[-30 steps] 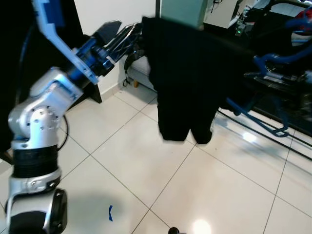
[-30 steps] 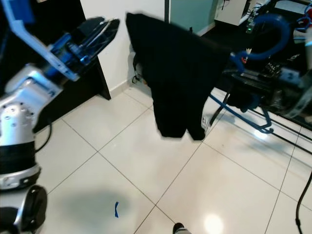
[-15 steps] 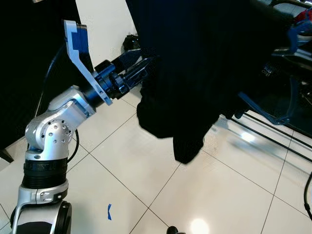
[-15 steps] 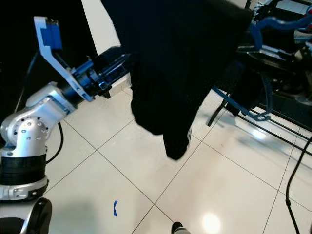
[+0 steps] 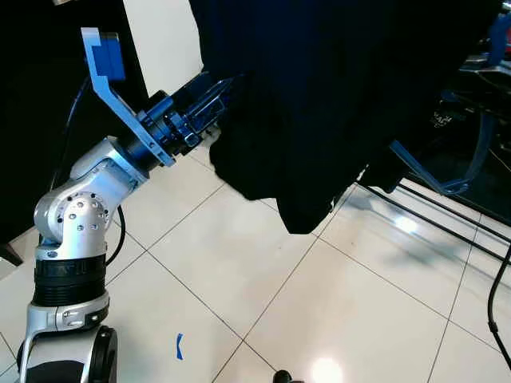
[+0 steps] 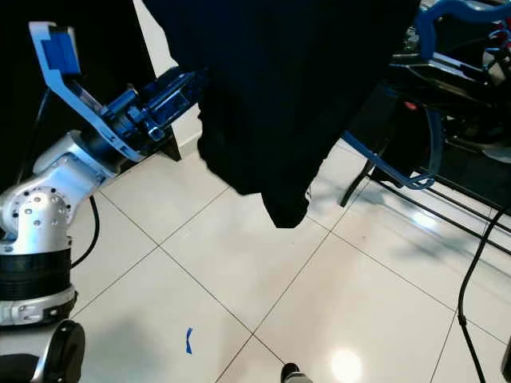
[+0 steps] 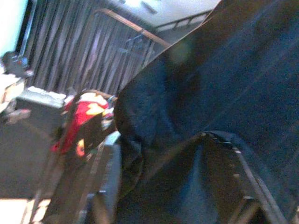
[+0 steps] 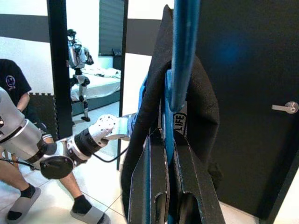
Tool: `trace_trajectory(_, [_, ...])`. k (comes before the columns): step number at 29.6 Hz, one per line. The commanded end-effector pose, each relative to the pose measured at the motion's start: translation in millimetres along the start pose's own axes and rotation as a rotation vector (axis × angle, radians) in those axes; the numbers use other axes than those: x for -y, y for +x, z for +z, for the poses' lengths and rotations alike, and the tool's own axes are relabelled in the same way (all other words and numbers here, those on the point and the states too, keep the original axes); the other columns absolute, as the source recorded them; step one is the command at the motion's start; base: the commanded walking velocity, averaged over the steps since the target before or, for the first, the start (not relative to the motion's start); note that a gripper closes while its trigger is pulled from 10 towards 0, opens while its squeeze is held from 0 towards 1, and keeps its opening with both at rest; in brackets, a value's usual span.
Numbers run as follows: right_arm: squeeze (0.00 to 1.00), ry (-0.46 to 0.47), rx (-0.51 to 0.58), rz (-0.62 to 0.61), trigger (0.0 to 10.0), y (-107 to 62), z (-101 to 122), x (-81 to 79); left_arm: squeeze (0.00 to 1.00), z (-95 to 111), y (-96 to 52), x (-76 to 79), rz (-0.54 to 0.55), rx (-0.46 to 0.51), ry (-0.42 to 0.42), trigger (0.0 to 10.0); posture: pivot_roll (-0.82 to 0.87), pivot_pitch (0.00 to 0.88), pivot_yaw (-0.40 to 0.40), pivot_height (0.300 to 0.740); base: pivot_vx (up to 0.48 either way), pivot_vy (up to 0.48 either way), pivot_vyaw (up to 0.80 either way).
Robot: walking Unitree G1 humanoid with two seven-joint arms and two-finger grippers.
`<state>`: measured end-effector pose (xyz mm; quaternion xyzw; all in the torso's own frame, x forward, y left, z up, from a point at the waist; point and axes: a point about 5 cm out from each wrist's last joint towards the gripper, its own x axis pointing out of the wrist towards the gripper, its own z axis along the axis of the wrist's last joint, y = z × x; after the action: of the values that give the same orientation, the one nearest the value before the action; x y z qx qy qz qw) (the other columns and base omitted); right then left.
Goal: Hang hanger
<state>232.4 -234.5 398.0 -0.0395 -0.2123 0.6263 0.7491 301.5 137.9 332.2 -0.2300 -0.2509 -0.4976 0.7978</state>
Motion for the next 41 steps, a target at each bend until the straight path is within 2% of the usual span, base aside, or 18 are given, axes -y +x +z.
trace_trajectory(1, [0.0, -0.032, 0.008, 0.019, 10.0, 2.2, 8.1, -3.3, 0.0, 3.0, -0.9, 6.6, -0.046, 0.028, -0.019, 0.0, -0.02, 0.169, -0.016, 0.74, 0.0, 0.0, 0.0])
trace_trajectory(5, [0.0, -0.043, 0.009, -0.031, 10.0, 0.9, 9.6, 1.8, 0.0, 7.2, 0.7, 13.8, -0.102, 0.086, -0.073, 0.0, -0.02, 0.17, -0.014, 0.74, 0.0, 0.0, 0.0])
trace_trajectory(8, [0.0, -0.049, -0.004, -0.08, 10.0, 0.1, 7.1, 7.6, 0.0, 9.1, 0.3, 13.9, -0.111, 0.097, -0.083, 0.0, -0.02, 0.17, -0.014, 0.74, 0.0, 0.0, 0.0])
trace_trajectory(15, [0.0, -0.083, 0.006, -0.217, 10.0, -6.6, 7.2, 21.7, 0.0, 19.1, -8.7, 8.0, -0.109, 0.096, -0.07, 0.0, -0.02, 0.172, -0.013, 0.74, 0.0, 0.0, 0.0])
trace_trajectory(17, [0.0, -0.083, 0.006, -0.217, 10.0, -6.6, 7.2, 21.7, 0.0, 19.1, -8.7, 8.0, -0.109, 0.096, -0.07, 0.0, -0.02, 0.172, -0.013, 0.74, 0.0, 0.0, 0.0])
trace_trajectory(20, [0.0, -0.091, 0.037, -0.303, 10.0, -12.0, 10.3, 30.5, 0.0, 27.4, -17.0, 4.2, -0.106, 0.105, -0.059, 0.0, -0.02, 0.174, -0.013, 0.74, 0.0, 0.0, 0.0])
trace_trajectory(23, [0.0, -0.087, 0.044, -0.328, 10.0, -13.2, 9.9, 32.6, 0.0, 30.7, -20.4, 2.3, -0.097, 0.109, -0.05, 0.0, -0.02, 0.174, -0.014, 0.74, 0.0, 0.0, 0.0])
trace_trajectory(26, [0.0, -0.077, 0.038, -0.333, 10.0, -13.1, 7.7, 32.5, 0.0, 32.9, -22.6, 1.1, -0.086, 0.113, -0.043, 0.0, -0.02, 0.174, -0.016, 0.74, 0.0, 0.0, 0.0])
trace_trajectory(30, [0.0, -0.032, -0.028, -0.305, 10.0, -13.9, -6.6, 24.5, 0.0, 42.1, -29.1, -5.8, -0.043, 0.142, -0.029, 0.0, -0.02, 0.174, -0.019, 0.74, 0.0, 0.0, 0.0])
trace_trajectory(41, [0.0, -0.03, -0.004, -0.323, 10.0, -16.2, -7.0, 22.5, 0.0, 38.2, -33.5, -10.3, -0.023, 0.131, -0.046, 0.0, -0.02, 0.169, -0.012, 0.74, 0.0, 0.0, 0.0])
